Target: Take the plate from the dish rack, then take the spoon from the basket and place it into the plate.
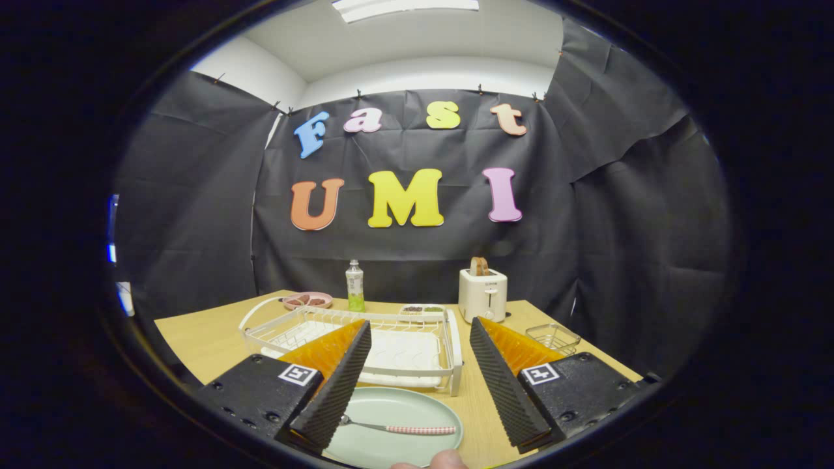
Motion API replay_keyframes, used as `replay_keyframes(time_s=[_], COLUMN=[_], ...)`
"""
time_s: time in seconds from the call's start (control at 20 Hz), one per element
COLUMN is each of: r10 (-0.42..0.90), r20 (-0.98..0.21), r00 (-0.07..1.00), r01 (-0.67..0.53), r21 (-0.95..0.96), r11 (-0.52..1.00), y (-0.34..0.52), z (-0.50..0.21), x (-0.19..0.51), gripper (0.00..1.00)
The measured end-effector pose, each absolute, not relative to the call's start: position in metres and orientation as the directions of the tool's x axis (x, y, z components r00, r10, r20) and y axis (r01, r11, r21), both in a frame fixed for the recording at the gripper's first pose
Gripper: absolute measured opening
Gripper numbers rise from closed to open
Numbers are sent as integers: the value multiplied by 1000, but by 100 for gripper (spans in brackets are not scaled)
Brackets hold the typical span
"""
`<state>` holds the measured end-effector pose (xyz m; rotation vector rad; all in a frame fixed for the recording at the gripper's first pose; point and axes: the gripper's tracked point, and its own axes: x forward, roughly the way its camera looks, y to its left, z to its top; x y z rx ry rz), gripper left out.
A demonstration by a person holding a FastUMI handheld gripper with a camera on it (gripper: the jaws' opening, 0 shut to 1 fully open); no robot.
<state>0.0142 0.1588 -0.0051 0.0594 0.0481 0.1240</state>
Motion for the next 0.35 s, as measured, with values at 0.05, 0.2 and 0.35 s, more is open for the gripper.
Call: replay_keyframes(time_s=[0.05, 0.2, 0.35], r10=[120, 111, 97], r20=[-44, -47, -59], r00=[992, 993, 994], r01=[-117, -109, -95], r21=[59, 46, 34], r11=[991, 993, 995], y=[158, 157, 153], z=[-4, -5, -10], x=[13, 12, 12], gripper=[98, 98, 98])
